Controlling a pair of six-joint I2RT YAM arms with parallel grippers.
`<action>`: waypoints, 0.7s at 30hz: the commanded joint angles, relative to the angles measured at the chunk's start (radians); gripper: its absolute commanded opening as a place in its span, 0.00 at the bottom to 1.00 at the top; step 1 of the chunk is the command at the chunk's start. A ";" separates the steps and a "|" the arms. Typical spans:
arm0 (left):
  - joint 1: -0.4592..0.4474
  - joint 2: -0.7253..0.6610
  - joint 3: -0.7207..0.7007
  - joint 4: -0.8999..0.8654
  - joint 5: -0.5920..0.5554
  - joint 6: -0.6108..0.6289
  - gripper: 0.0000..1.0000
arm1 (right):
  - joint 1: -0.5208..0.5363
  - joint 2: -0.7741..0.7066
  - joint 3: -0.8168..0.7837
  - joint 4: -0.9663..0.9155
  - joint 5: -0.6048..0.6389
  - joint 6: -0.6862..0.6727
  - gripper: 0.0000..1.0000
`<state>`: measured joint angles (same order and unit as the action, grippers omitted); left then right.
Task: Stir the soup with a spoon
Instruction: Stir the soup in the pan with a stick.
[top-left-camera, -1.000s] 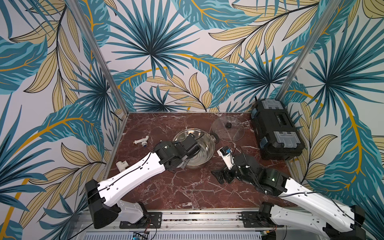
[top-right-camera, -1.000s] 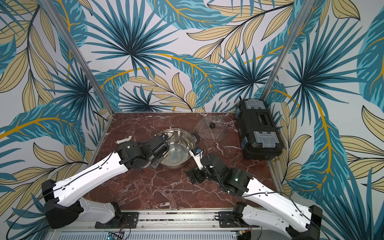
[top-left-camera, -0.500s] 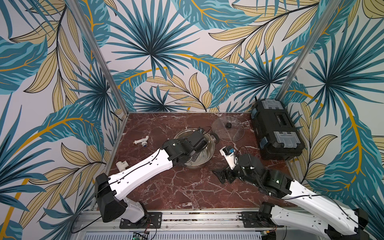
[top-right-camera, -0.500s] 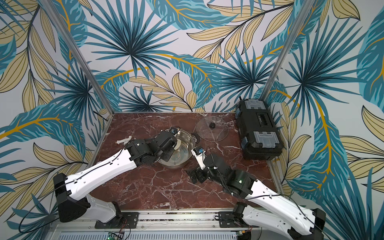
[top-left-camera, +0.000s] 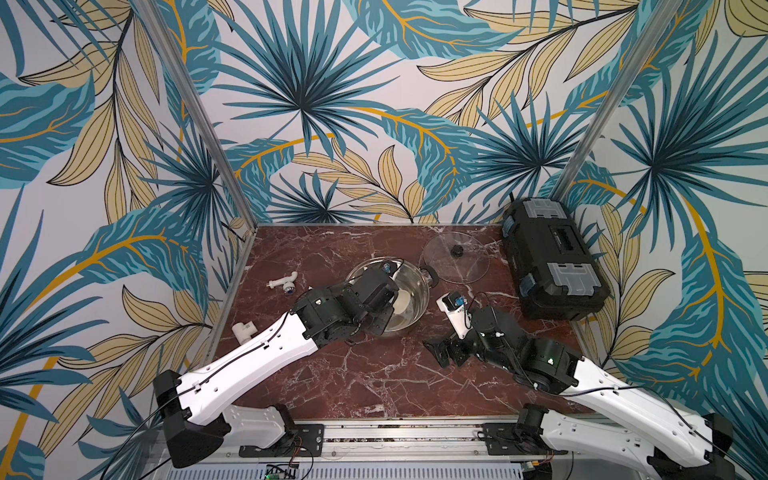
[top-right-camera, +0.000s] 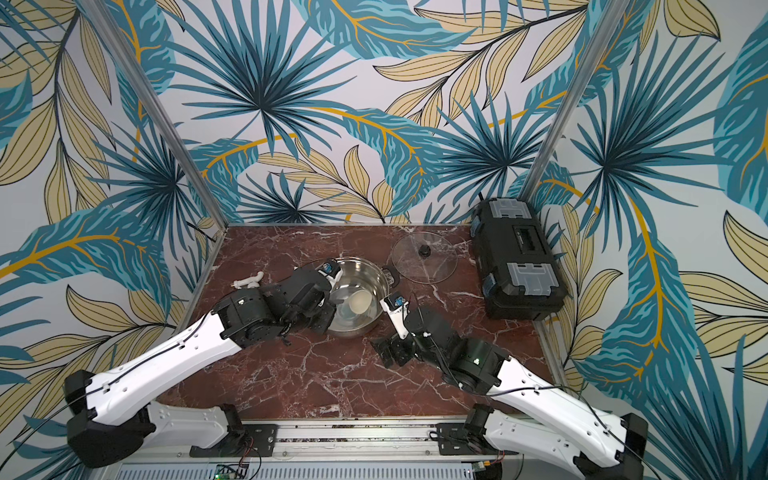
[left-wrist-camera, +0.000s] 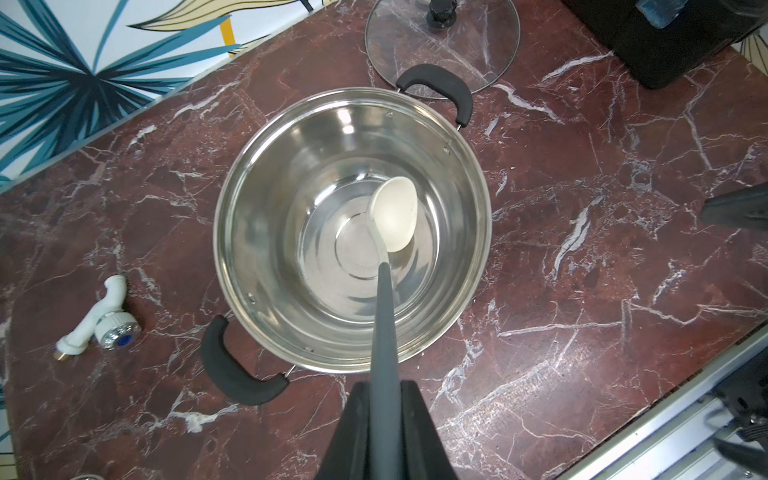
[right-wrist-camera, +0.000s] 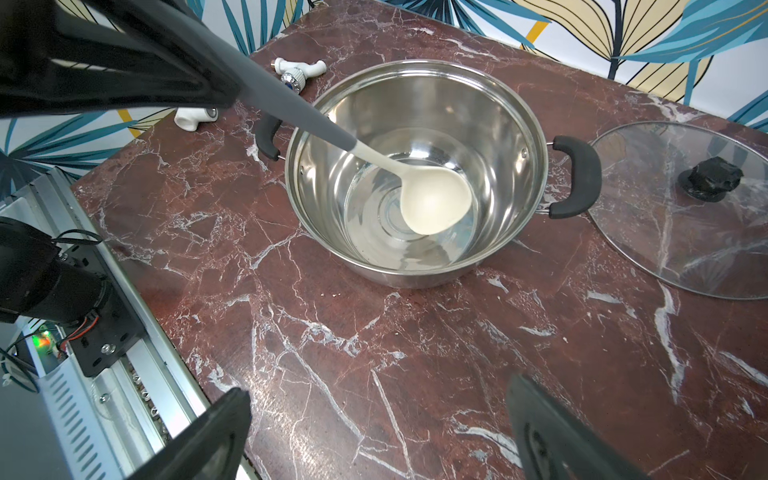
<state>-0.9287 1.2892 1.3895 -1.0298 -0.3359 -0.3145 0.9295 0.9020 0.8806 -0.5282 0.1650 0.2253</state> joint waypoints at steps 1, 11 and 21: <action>0.001 -0.005 -0.017 -0.110 -0.099 -0.020 0.00 | 0.003 0.007 0.000 0.020 -0.015 0.011 1.00; 0.010 0.059 0.041 -0.072 -0.308 0.032 0.00 | 0.003 0.004 -0.008 0.023 -0.015 0.014 0.99; -0.009 0.155 0.088 0.133 -0.164 0.088 0.00 | 0.003 -0.034 -0.020 -0.003 0.014 0.011 1.00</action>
<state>-0.9241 1.4437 1.4235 -1.0042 -0.5518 -0.2508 0.9295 0.8879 0.8795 -0.5213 0.1608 0.2287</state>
